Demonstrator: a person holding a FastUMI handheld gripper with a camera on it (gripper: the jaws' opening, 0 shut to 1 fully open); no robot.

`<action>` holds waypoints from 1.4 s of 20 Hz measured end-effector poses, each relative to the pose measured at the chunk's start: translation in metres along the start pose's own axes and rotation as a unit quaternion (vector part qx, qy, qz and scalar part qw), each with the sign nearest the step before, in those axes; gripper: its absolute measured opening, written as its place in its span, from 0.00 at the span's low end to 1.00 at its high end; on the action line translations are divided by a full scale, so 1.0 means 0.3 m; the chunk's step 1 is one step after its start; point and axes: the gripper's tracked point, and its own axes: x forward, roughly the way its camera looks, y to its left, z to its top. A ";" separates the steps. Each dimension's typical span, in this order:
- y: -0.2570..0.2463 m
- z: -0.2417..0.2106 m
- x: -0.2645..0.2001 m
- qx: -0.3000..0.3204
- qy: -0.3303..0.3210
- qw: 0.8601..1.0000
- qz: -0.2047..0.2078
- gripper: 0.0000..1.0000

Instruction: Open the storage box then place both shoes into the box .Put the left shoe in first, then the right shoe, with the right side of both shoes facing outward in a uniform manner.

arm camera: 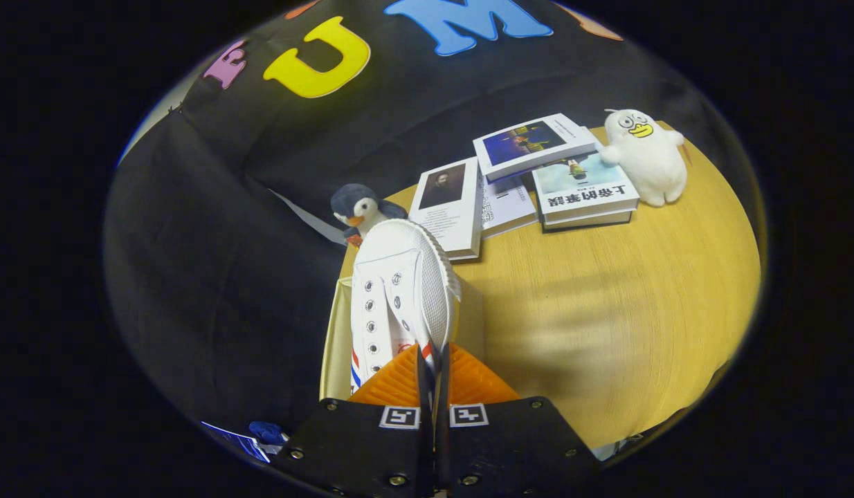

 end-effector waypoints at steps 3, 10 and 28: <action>0.043 -0.022 0.062 -0.032 0.005 0.999 -0.017 0.01; 0.055 -0.120 0.179 -0.069 0.036 0.995 -0.062 0.02; -0.066 0.110 -0.322 -0.103 -0.174 0.978 -0.060 0.98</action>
